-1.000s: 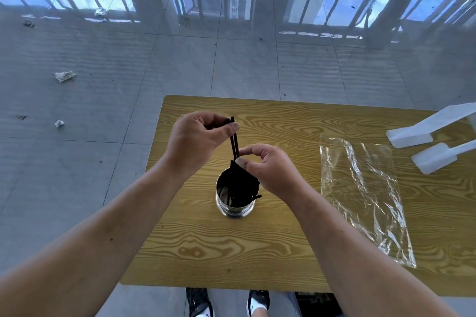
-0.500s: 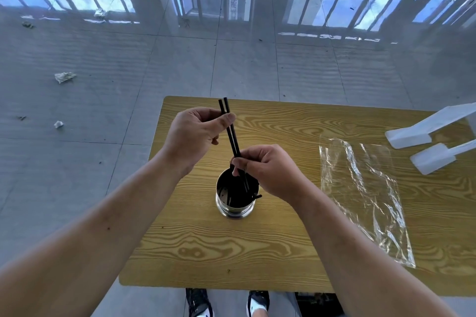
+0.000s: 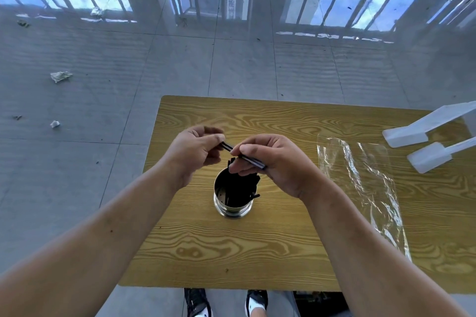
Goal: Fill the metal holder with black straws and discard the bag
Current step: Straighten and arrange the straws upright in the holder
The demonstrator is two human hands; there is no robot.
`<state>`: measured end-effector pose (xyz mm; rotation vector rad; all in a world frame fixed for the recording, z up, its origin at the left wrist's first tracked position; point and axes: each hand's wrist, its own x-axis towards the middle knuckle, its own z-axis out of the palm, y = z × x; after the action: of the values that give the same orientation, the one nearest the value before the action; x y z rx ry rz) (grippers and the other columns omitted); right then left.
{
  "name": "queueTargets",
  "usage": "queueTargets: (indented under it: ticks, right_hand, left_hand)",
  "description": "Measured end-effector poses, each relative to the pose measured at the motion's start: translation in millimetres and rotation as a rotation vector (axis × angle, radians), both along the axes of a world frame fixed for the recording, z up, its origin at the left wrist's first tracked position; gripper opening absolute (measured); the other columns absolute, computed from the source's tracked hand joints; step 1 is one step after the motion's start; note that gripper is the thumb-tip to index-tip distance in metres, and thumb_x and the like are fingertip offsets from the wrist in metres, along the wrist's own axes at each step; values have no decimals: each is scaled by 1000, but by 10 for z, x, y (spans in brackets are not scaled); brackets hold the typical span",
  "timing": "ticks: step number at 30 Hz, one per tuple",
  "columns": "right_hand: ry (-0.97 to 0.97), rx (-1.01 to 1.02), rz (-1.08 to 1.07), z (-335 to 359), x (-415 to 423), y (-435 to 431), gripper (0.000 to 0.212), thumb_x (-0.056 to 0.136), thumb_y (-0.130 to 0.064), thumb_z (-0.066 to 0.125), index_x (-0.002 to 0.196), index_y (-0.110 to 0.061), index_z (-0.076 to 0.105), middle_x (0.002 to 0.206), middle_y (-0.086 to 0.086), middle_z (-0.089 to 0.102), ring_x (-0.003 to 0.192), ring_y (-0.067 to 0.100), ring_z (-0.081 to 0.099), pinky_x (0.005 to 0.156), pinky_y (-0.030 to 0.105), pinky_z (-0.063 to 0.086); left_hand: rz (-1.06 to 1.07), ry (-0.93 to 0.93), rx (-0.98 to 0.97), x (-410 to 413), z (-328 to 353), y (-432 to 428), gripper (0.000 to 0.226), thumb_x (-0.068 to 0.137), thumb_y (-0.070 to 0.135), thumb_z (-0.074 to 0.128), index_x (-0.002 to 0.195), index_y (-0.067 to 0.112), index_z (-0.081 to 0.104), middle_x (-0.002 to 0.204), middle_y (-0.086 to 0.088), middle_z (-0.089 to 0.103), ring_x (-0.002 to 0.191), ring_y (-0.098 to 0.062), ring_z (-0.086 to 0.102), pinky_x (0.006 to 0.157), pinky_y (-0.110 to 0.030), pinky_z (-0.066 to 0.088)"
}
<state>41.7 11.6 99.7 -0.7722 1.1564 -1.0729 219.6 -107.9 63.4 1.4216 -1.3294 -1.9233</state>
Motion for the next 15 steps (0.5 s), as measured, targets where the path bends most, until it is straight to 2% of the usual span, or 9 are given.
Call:
queueTargets:
  ticks: [1, 3, 5, 8, 10, 13, 15]
  right_hand:
    - [-62, 1, 3, 10, -8, 1, 27, 97, -13, 55, 99, -10, 82, 94, 21, 81, 92, 28, 80, 85, 34, 64]
    - [-177, -29, 16, 29, -38, 1, 34, 93, -7, 49, 104, -9, 81, 104, 21, 81, 100, 31, 79, 93, 39, 63]
    - [-161, -75, 23, 35, -54, -5, 27, 95, -3, 55, 114, -8, 75, 111, 20, 80, 99, 30, 78, 92, 38, 62]
    - [187, -110, -46, -16, -47, -18, 11, 102, -11, 65, 110, -11, 73, 100, 14, 82, 84, 24, 77, 79, 34, 61]
    - [364, -92, -79, -71, -16, -14, 10, 104, -14, 64, 103, -15, 74, 89, 9, 82, 75, 21, 76, 72, 32, 59]
    - [456, -9, -25, -199, 73, 37, 12, 104, -15, 65, 100, -19, 76, 86, 4, 82, 73, 20, 77, 70, 32, 60]
    - [527, 62, 35, -324, 145, 89, 12, 103, -17, 66, 103, -22, 77, 85, 1, 83, 71, 17, 76, 70, 33, 62]
  left_hand:
    - [-64, -33, 3, 6, 10, 31, 7, 100, 19, 71, 100, 15, 76, 75, 0, 74, 64, -10, 67, 63, -27, 62]
    - [-159, -63, 27, 16, 20, 83, 24, 106, 23, 60, 93, 11, 76, 75, -3, 73, 65, -11, 67, 62, -26, 61]
    - [-260, -82, 68, 33, 50, 131, 30, 108, 24, 49, 93, 11, 71, 77, -6, 75, 60, -13, 64, 55, -26, 57]
    - [-408, -194, 82, 80, 10, 190, 28, 106, 24, 45, 105, 11, 70, 84, -12, 80, 45, -12, 51, 41, -23, 40]
    - [-439, -291, 1, 99, -63, 216, 26, 102, 18, 46, 110, 17, 70, 76, -7, 79, 37, -9, 41, 37, -20, 31]
    - [-364, -427, -177, 115, -158, 213, 28, 97, 14, 48, 107, 24, 72, 65, 2, 73, 37, -1, 45, 37, -16, 35]
    - [-325, -479, -253, 130, -216, 192, 26, 97, 17, 50, 106, 29, 71, 71, 3, 73, 42, 3, 51, 43, -14, 39]
